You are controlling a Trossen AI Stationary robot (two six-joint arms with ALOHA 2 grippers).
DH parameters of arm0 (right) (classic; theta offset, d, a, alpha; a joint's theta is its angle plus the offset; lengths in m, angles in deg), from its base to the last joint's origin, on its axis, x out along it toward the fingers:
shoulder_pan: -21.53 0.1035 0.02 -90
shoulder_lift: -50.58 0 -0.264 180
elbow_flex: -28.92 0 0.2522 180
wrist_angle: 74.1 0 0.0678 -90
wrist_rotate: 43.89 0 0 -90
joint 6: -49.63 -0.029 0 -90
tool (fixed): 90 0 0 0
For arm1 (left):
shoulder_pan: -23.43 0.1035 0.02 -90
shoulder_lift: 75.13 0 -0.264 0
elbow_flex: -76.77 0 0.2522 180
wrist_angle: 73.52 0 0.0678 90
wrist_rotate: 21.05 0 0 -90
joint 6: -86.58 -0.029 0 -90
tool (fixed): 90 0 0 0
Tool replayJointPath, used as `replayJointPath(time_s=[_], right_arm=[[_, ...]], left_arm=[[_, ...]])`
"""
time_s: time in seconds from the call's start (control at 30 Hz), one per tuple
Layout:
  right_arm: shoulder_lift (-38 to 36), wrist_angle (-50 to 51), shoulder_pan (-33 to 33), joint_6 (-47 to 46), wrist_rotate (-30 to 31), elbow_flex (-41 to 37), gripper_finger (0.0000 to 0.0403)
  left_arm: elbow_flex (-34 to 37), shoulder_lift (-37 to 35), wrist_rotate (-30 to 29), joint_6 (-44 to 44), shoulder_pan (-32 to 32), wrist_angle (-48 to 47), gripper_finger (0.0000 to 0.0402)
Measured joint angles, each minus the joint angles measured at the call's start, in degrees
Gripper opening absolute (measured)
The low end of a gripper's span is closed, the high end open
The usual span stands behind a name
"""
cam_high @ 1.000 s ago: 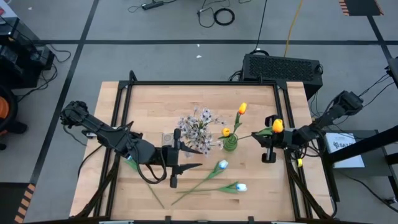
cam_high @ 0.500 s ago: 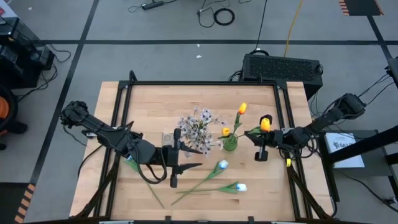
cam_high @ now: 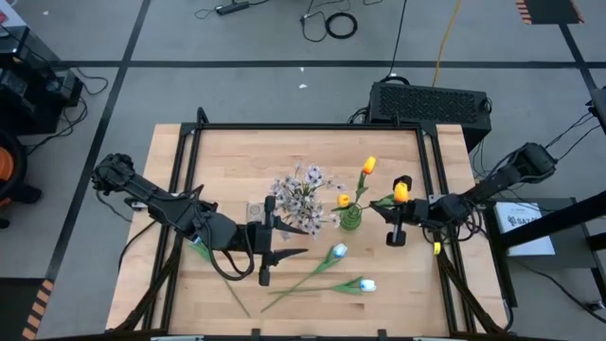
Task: Sort flowers into vase by color
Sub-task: Put the yellow tulip into the green vase
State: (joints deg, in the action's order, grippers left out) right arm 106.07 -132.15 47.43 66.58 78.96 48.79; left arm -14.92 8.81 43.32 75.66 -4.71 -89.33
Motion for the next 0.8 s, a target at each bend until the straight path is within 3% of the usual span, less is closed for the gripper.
replayJointPath(time_s=[0.8], right_arm=[[10.3,0.2,-3.0,-2.9,0.0,0.0,0.0009]], left_arm=[[0.0,0.0,0.0,-0.1,0.2,-1.8,0.0166]])
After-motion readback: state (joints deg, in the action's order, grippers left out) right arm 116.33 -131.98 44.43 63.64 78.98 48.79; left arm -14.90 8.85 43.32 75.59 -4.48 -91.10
